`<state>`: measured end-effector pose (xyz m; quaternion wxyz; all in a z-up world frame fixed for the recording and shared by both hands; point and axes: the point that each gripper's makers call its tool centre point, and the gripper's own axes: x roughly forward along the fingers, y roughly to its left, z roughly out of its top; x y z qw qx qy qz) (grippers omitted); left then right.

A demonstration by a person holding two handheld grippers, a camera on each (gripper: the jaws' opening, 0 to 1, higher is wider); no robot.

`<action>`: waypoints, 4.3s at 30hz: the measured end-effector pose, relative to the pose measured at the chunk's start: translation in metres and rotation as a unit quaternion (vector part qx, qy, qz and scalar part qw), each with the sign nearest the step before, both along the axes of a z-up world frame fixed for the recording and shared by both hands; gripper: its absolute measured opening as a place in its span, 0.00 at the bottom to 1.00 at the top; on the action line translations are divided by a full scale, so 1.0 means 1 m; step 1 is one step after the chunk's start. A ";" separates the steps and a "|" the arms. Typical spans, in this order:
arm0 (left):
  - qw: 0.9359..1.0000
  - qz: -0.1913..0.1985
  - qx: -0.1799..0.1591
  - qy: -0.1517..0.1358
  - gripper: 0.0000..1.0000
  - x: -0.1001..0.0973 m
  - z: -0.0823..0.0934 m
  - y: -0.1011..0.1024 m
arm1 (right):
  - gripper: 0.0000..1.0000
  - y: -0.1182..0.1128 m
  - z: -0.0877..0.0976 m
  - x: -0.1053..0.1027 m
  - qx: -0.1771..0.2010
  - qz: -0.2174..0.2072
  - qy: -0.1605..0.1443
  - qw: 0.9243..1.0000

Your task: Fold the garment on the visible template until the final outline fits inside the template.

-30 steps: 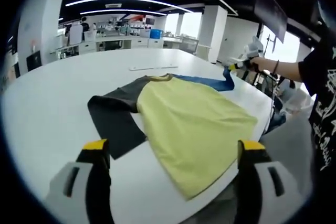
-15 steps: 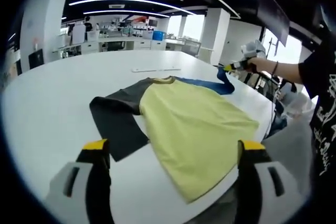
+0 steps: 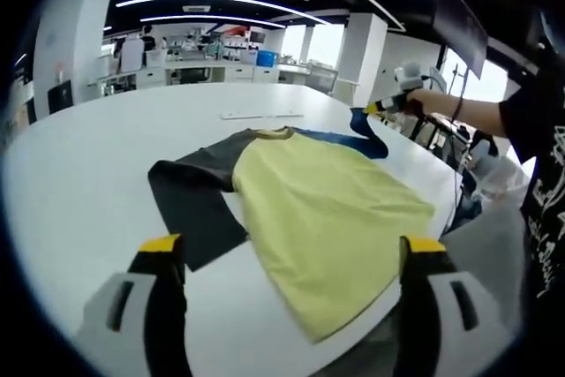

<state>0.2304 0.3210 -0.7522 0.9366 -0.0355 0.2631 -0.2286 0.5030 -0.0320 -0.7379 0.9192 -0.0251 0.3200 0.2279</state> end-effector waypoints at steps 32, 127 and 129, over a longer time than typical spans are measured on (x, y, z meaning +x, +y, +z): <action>1.000 0.005 -0.005 0.008 0.98 -0.003 -0.006 -0.001 | 0.00 0.100 0.005 0.006 0.008 0.083 0.006 0.996; 0.999 -0.007 0.003 0.032 0.96 -0.014 -0.023 -0.002 | 0.00 0.304 -0.031 -0.092 -0.057 0.326 -0.012 0.944; 1.000 -0.004 0.002 0.029 0.96 -0.014 -0.021 -0.001 | 0.00 0.305 -0.035 -0.095 -0.053 0.324 -0.006 0.945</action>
